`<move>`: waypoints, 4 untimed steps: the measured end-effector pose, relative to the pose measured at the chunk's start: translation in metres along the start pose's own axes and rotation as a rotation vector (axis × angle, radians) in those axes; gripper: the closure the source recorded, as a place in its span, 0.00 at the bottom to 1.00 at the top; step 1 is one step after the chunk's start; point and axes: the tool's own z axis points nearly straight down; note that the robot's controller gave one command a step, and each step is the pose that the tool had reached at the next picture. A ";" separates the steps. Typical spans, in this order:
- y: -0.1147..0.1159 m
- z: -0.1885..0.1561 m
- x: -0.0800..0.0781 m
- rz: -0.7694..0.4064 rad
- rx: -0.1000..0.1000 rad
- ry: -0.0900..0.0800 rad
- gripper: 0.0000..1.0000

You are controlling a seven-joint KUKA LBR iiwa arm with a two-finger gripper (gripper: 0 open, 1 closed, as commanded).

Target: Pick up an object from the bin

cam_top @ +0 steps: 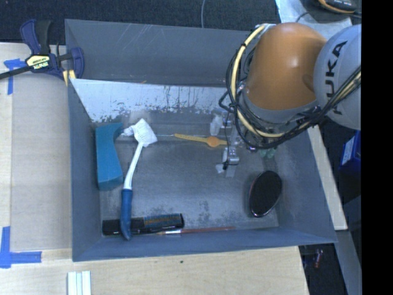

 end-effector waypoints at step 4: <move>-0.003 0.141 0.065 -0.245 -0.001 -0.009 1.00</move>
Offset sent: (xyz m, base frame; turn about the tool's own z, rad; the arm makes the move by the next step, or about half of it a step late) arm -0.0564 -0.0490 0.0283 0.0865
